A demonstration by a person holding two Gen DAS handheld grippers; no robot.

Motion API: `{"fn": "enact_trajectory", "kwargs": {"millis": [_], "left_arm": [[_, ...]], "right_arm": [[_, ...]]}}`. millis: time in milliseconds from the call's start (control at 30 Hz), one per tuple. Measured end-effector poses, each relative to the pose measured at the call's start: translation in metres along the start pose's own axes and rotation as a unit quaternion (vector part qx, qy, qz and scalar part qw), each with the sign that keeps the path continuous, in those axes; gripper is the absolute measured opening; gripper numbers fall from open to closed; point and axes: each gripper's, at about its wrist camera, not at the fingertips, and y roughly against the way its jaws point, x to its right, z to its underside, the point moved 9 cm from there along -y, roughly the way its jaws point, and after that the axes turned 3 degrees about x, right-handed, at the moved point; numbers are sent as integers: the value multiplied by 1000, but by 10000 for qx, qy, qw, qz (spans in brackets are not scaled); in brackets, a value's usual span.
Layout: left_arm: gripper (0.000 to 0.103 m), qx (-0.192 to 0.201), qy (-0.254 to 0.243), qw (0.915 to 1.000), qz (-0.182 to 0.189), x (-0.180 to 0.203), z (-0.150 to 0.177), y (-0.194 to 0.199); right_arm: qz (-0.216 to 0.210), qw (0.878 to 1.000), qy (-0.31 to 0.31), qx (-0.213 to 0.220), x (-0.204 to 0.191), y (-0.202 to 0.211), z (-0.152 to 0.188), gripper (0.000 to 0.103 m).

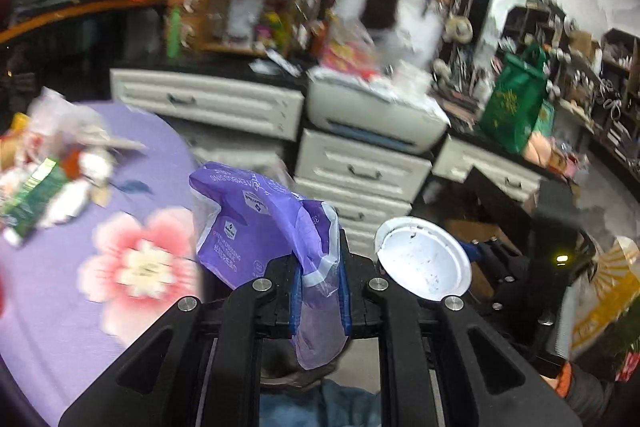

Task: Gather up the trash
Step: 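Carry the packet into the black bin and open the left tool while right carries cup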

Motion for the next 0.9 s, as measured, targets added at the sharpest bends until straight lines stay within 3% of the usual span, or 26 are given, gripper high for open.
{"fn": "enact_trajectory", "kwargs": {"millis": [300,433,533,633,667,800,900], "left_arm": [[15,-1021,271,9941,251,2,58,-81],[17,-1344,179,9907,134,-6,80,-106],[29,-1608,164,9868,7,-15,96,-125],[67,-1652,170,9860,-132,-20,104,-132],[75,-1593,158,9870,-159,-20,103,-131],[81,-1487,47,9886,-215,-18,98,-125],[84,-1184,-176,9924,-284,-10,83,-111]], "right_arm": [[314,9988,-231,-290,37,-8,32,91],[339,9980,-334,-412,45,-13,47,91],[377,9973,-402,-494,50,-16,56,91],[418,9965,-443,-568,55,-21,63,91],[427,9964,-453,-582,55,-22,65,91],[429,9956,-531,-641,57,-26,72,91],[429,9952,-583,-663,57,-30,73,91]]}}
